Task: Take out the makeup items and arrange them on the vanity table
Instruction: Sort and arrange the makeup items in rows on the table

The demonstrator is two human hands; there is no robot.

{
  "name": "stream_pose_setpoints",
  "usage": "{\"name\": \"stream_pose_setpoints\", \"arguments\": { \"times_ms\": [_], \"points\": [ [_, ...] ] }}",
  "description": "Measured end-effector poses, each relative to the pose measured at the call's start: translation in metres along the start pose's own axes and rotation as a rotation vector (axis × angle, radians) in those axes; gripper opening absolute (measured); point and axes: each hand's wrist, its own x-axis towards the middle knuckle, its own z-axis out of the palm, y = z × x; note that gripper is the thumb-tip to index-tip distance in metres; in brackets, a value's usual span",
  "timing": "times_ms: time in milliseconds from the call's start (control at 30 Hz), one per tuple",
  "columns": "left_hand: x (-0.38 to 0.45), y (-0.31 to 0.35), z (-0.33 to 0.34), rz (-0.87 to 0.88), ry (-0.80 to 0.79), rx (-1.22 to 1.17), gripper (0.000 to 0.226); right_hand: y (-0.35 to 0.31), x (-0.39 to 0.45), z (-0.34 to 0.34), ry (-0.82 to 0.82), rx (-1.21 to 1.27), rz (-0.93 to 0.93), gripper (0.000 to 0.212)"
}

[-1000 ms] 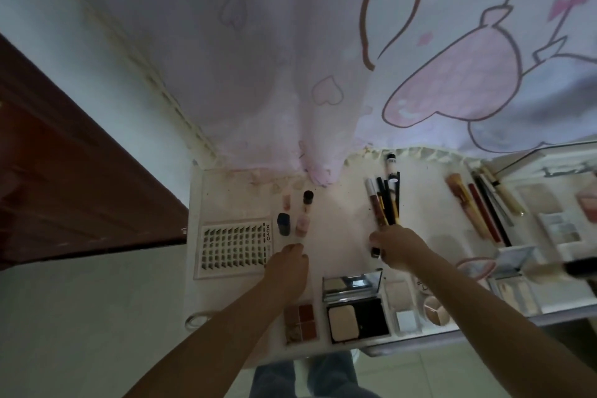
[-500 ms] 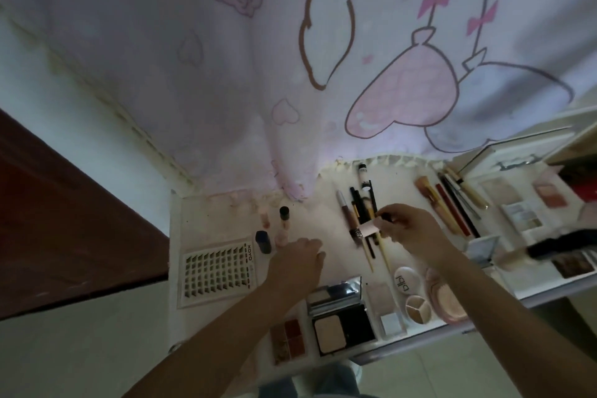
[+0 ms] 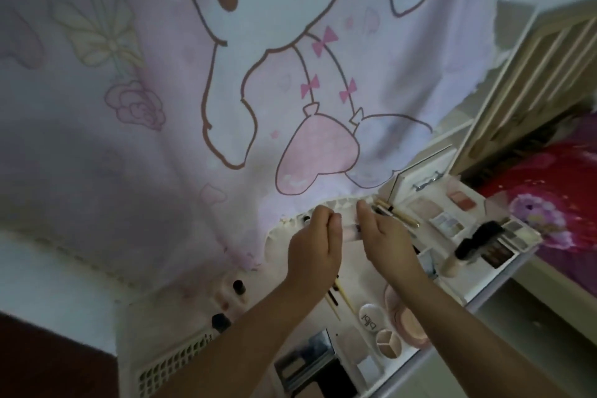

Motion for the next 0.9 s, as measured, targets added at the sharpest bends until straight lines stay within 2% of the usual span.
{"name": "stream_pose_setpoints", "arguments": {
  "times_ms": [100, 200, 300, 367, 400, 467, 533, 600, 733, 833, 900],
  "points": [
    [0.013, 0.016, 0.006, -0.106, 0.005, -0.155, 0.034, -0.007, 0.003, -0.013, 0.173, 0.027, -0.077, 0.055],
    [0.028, 0.033, 0.003, -0.164, -0.069, -0.242, 0.039, -0.015, 0.004, -0.026, 0.254, -0.064, -0.261, 0.044],
    [0.041, 0.041, -0.005, -0.362, -0.240, -0.390, 0.037, -0.015, 0.008, -0.037, 0.357, -0.342, -0.562, 0.042],
    [0.044, 0.043, -0.011, -0.493, -0.359, -0.503, 0.034, -0.011, 0.011, -0.038, 0.361, -0.502, -0.696, 0.034],
    [0.044, 0.044, -0.013, -0.519, -0.389, -0.527, 0.034, -0.010, 0.012, -0.038, 0.323, -0.506, -0.685, 0.032],
    [0.045, 0.043, -0.020, -0.503, -0.415, -0.545, 0.032, -0.015, 0.015, -0.037, 0.228, -0.385, -0.501, 0.034],
    [0.045, 0.040, -0.028, -0.404, -0.451, -0.505, 0.027, -0.016, 0.019, -0.038, 0.102, -0.205, -0.269, 0.039],
    [0.046, 0.035, -0.036, -0.297, -0.512, -0.373, 0.019, -0.015, 0.022, -0.041, 0.002, -0.068, -0.132, 0.040],
    [0.049, 0.030, -0.045, -0.099, -0.523, -0.078, 0.016, -0.018, 0.024, -0.046, -0.056, 0.091, -0.079, 0.034],
    [0.053, 0.029, -0.051, -0.013, -0.432, 0.059, 0.009, -0.023, 0.027, -0.054, -0.181, 0.162, -0.151, 0.019],
    [0.055, 0.027, -0.052, 0.047, -0.363, 0.132, 0.018, -0.024, 0.029, -0.060, -0.257, 0.167, -0.227, 0.019]
  ]
}}
